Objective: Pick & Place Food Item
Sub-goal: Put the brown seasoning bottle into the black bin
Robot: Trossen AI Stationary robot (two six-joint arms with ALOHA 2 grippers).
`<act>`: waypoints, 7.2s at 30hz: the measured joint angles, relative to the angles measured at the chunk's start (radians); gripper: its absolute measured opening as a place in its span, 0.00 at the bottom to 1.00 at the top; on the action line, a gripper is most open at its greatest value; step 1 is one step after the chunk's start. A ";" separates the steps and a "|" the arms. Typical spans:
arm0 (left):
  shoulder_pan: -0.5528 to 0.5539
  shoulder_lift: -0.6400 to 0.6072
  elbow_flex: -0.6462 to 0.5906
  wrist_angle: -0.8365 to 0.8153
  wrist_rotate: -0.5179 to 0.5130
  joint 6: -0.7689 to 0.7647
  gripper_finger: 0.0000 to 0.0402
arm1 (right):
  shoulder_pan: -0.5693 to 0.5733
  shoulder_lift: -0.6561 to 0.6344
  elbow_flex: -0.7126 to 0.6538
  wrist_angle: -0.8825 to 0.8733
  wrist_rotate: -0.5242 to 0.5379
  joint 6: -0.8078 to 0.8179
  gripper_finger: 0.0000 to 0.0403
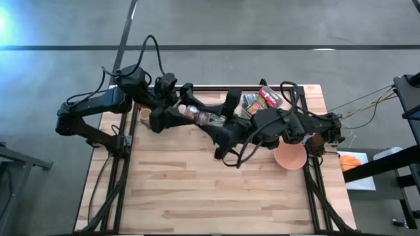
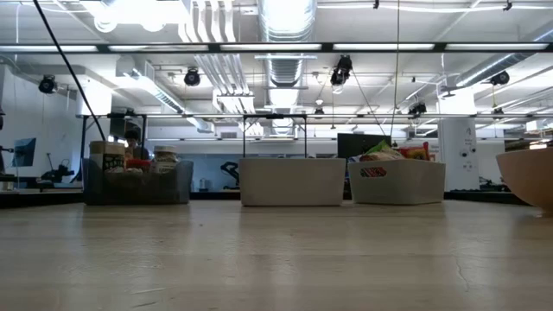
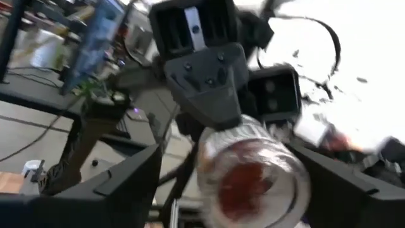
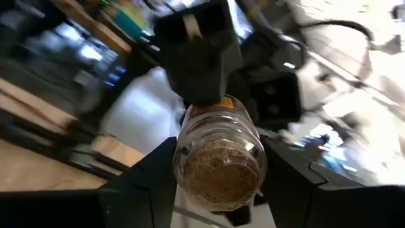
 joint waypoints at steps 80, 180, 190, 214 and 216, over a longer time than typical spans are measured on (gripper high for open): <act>-0.051 0.204 0.000 -0.279 0.498 0.021 0.66 | -0.153 0.008 0.003 -0.424 -0.750 0.479 0.44; -0.080 -0.031 -0.001 -0.051 -0.310 0.438 0.43 | -0.187 0.035 -0.002 0.162 -0.333 0.907 0.56; -0.079 -0.031 -0.002 -0.034 -0.321 0.448 0.43 | -0.187 0.034 -0.002 0.159 -0.369 0.866 0.44; -0.080 -0.036 -0.002 -0.024 -0.316 0.439 0.43 | -0.187 0.021 0.008 0.072 -0.396 0.918 0.67; -0.080 -0.036 -0.002 -0.024 -0.317 0.447 0.43 | -0.187 0.021 0.008 0.072 -0.395 0.922 0.63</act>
